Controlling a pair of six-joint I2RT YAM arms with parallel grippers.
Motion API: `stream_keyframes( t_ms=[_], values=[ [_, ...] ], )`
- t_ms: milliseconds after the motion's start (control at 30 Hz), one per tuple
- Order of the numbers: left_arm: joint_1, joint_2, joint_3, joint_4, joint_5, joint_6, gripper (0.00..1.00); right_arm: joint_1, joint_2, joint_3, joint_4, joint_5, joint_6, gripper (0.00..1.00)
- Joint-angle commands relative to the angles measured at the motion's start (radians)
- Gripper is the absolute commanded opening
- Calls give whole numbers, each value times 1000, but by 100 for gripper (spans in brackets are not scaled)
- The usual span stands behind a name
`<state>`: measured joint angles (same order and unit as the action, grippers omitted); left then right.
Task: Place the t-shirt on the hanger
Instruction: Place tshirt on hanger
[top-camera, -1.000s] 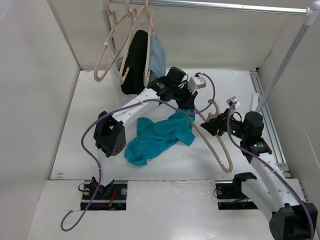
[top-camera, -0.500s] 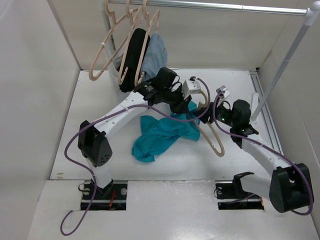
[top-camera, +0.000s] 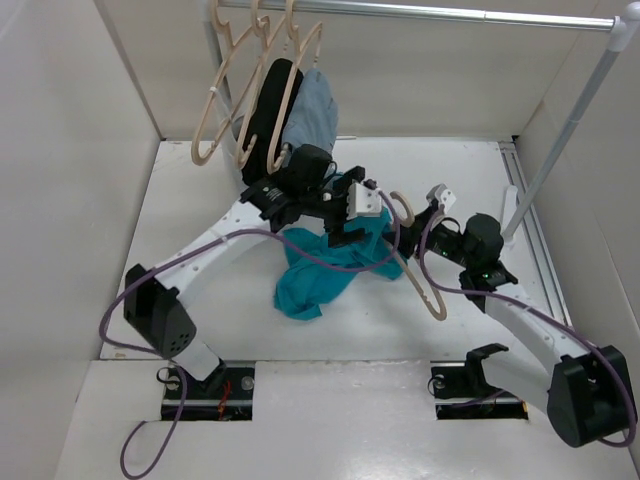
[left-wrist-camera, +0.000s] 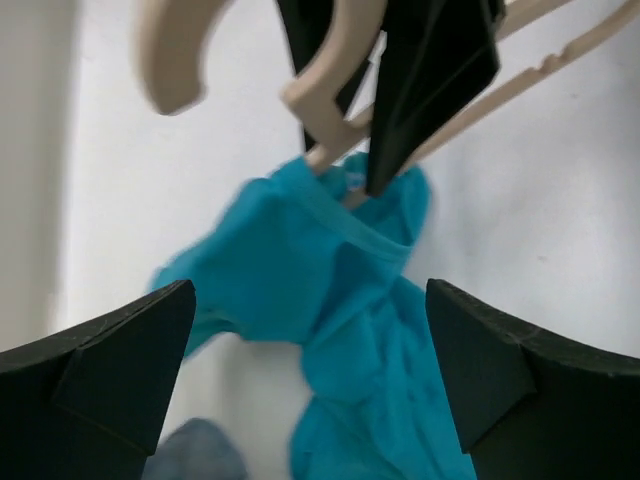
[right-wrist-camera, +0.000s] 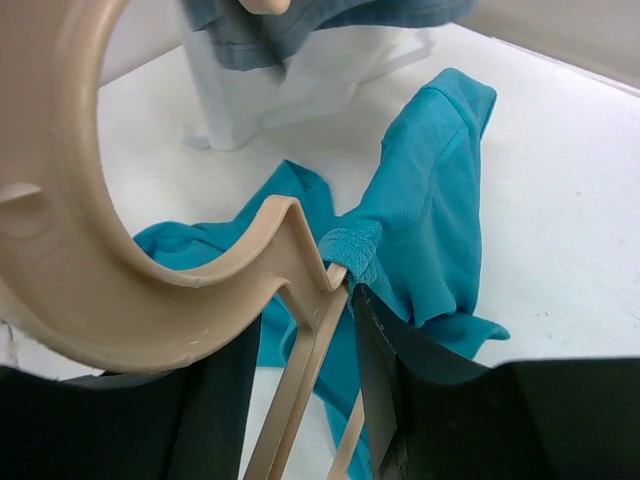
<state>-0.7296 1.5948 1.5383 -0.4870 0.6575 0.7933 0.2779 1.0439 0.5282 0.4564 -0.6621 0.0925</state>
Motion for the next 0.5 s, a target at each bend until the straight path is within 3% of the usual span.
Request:
stream_keyframes(
  t_ms=[0, 133, 233, 467],
  values=[
    [9, -145, -88, 276, -9, 227, 100, 15, -71, -10, 80, -10, -45, 0],
    [9, -109, -152, 318, 7, 403, 100, 24, -90, 1, 61, -19, -45, 0],
    [9, -3, -55, 138, 33, 497, 100, 35, -90, 27, 38, -42, -45, 0],
    [-45, 125, 43, 151, 16, 450, 100, 69, -108, 61, -42, -33, -100, 0]
  ],
)
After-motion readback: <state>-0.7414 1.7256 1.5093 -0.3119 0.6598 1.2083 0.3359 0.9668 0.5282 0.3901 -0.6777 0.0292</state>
